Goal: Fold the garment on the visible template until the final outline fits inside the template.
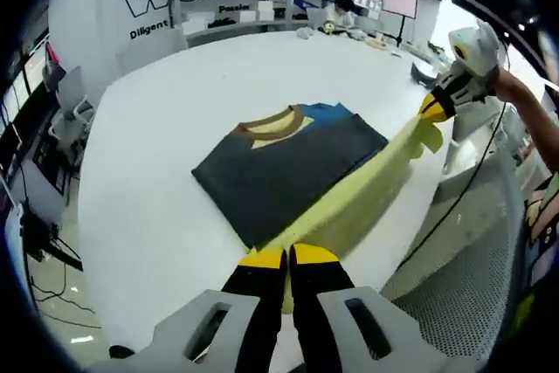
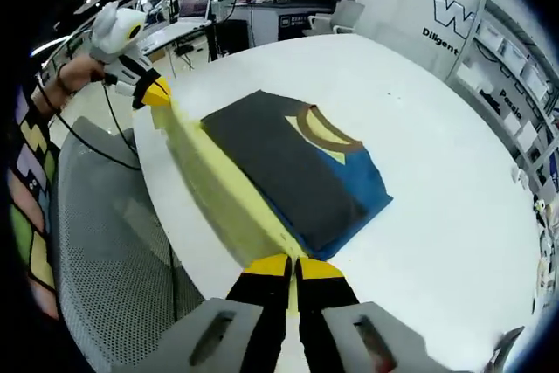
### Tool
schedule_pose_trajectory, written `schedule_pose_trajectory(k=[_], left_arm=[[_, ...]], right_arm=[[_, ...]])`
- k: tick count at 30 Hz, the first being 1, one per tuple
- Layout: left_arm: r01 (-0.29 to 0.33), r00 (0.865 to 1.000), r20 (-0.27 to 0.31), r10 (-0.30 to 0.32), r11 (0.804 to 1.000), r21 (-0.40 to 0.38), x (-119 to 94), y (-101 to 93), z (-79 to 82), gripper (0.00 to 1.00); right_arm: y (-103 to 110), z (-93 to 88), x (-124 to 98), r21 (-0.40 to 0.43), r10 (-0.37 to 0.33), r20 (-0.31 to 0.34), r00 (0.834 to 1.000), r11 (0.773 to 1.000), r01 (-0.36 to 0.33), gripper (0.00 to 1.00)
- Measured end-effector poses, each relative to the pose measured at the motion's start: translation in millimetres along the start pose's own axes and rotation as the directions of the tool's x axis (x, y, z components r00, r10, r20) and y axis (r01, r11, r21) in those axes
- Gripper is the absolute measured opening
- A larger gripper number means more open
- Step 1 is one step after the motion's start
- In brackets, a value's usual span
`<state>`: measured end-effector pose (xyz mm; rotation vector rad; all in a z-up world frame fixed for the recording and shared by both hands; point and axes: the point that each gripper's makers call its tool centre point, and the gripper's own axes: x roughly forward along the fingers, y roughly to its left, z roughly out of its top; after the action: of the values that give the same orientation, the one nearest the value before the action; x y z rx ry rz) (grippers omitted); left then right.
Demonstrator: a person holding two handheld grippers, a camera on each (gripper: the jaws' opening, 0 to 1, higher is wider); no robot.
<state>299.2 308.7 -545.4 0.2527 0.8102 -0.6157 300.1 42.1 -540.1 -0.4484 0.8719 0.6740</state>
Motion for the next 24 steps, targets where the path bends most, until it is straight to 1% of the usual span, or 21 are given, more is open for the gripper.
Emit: schedule_pose_trajectory(k=[4,6,7,10,12,14,16,17,19,20,21,24], left_arm=[[-0.047,0.999,0.028,0.046,0.999,0.024,7,11.6,13.0,0.00],[-0.065,0.997,0.052,0.064,0.998,0.016,8,17.3,21.9,0.00],[-0.069,0.996,0.062,0.068,0.998,0.012,8,18.9,25.3,0.00],[-0.091,0.992,0.088,0.090,0.996,0.018,13,27.7,36.9,0.00],[-0.098,0.990,0.101,0.097,0.995,0.014,18,32.1,43.1,0.00],[-0.105,0.990,0.099,0.103,0.994,0.013,23,35.6,46.1,0.00],[-0.135,0.985,0.109,0.130,0.990,0.035,28,44.2,53.7,0.00],[-0.138,0.984,0.115,0.133,0.990,0.040,29,45.4,56.0,0.00],[-0.137,0.982,0.145,0.125,0.987,0.080,33,49.9,66.4,0.00],[-0.122,0.987,0.121,0.108,0.986,0.114,39,52.9,67.3,0.00],[-0.129,0.986,0.121,0.114,0.983,0.129,44,56.4,69.1,0.00],[-0.131,0.986,0.118,0.114,0.981,0.145,52,60.9,72.0,0.00]], right_arm=[[-9,7.1,5,0.018,-0.023,0.017,1.000,1.000,0.023,0.00],[-16,12.8,7,0.029,-0.040,0.028,0.999,0.999,0.039,0.00],[-18,14.1,6,0.030,-0.045,0.031,0.999,0.999,0.044,0.00],[-29,23.8,8,0.050,-0.070,0.068,0.995,0.996,0.067,0.00],[-35,27.2,11,0.050,-0.085,0.076,0.993,0.995,0.082,0.00],[-39,30.1,14,0.063,-0.093,0.080,0.992,0.994,0.088,0.00],[-47,37.9,19,0.080,-0.111,0.101,0.989,0.991,0.103,0.00],[-48,38.6,20,0.079,-0.114,0.101,0.988,0.991,0.106,0.00],[-55,41.6,22,0.074,-0.136,0.105,0.985,0.989,0.128,0.00],[-60,44.9,25,0.088,-0.143,0.112,0.983,0.987,0.134,0.00],[-63,47.2,27,0.090,-0.145,0.118,0.982,0.987,0.135,0.00],[-69,51.1,34,0.083,-0.158,0.117,0.981,0.985,0.149,0.00]])
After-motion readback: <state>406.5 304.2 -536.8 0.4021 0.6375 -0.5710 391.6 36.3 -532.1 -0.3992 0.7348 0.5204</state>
